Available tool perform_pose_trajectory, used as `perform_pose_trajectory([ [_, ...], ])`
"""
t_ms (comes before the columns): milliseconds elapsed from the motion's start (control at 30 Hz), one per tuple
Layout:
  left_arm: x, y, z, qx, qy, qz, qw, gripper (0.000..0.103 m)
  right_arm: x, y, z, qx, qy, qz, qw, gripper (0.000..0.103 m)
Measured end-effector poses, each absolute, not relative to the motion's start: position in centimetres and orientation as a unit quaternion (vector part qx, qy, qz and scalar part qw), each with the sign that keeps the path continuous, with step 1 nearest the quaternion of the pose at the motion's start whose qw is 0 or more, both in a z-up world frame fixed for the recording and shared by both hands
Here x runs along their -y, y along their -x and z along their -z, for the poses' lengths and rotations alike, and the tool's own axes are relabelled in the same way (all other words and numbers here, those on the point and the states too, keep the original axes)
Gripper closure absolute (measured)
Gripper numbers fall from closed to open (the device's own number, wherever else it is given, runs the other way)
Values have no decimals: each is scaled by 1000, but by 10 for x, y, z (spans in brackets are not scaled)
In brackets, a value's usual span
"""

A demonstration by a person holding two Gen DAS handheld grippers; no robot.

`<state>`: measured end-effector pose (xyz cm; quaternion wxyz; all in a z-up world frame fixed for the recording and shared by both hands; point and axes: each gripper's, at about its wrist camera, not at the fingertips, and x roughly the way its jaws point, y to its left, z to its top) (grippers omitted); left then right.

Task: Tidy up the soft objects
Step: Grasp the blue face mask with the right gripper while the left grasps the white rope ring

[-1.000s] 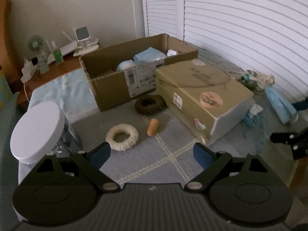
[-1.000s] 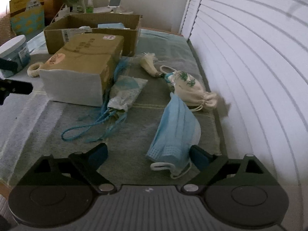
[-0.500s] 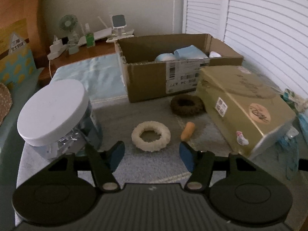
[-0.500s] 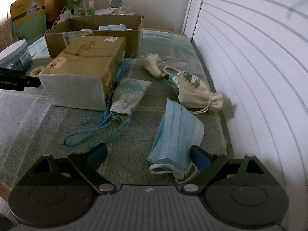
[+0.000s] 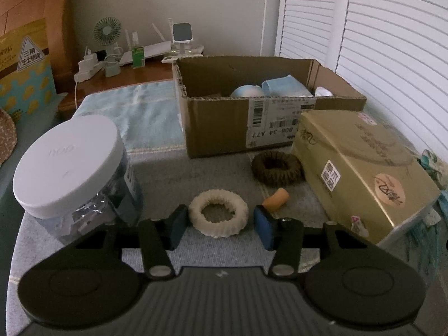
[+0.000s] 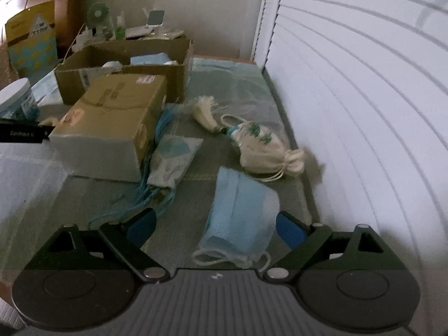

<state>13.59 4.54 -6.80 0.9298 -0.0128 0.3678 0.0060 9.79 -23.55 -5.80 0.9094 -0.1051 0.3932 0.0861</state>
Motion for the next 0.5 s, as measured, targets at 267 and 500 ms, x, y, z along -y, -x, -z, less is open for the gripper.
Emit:
perform_pose_trajectory([
  [267,-46,-140,68,-366,16,-12,930,52,247,-113,69,-413,73,-51,906,23],
  [500,-49,-137,66,-370,19,-7,929,64,245,-114,67,-414,61,-59,906,47],
])
